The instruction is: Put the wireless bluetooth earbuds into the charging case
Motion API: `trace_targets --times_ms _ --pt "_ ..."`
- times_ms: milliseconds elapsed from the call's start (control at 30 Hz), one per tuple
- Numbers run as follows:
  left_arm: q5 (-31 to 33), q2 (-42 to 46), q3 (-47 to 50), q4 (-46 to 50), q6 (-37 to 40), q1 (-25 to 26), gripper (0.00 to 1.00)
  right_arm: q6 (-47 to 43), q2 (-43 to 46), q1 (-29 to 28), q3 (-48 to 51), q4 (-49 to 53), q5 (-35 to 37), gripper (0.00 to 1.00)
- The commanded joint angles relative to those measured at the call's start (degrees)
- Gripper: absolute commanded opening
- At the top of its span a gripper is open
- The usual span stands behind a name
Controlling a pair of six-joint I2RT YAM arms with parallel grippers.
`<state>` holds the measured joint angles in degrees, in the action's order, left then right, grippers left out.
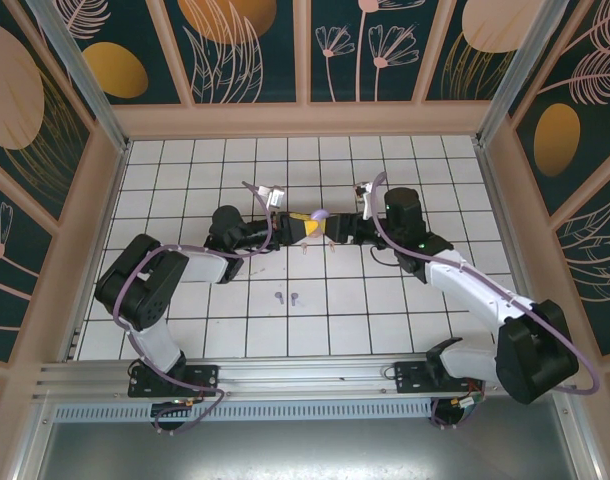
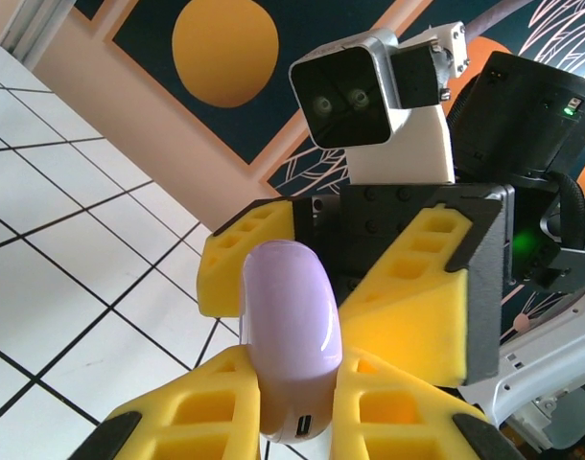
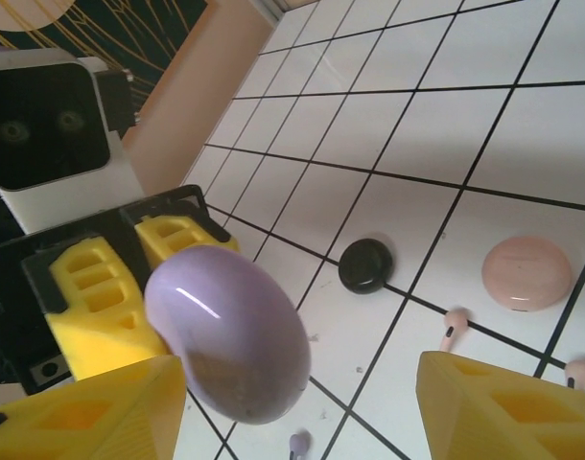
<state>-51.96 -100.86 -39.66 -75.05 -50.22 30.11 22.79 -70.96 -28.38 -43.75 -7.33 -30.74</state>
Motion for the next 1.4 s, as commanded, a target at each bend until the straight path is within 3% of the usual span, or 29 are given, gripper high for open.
trace_targets --times_ms 0,500,800,1133,1367 --pt "-1.48 2.05 -1.15 -0.05 1.66 -0.06 0.0 -1.0 -0.9 0.52 -1.78 -2.27 2.13 0.63" --pt "-1.39 4.4 -0.6 0.5 2.36 -0.05 0.0 2.0 -0.36 5.3 2.94 -3.87 2.5 0.55" --pt "-2.17 3.67 -1.47 -0.45 1.55 -0.06 0.0 3.11 5.16 5.47 4.2 -6.99 -7.42 0.5" --pt "-2.32 3.58 -1.61 -0.72 1.18 -0.05 0.0 5.15 1.36 5.07 2.3 -10.81 -8.98 0.41" --pt "-2.12 3.41 -1.82 -0.98 0.97 -0.05 0.0 5.43 -0.35 4.04 1.14 -11.56 -8.81 0.4"
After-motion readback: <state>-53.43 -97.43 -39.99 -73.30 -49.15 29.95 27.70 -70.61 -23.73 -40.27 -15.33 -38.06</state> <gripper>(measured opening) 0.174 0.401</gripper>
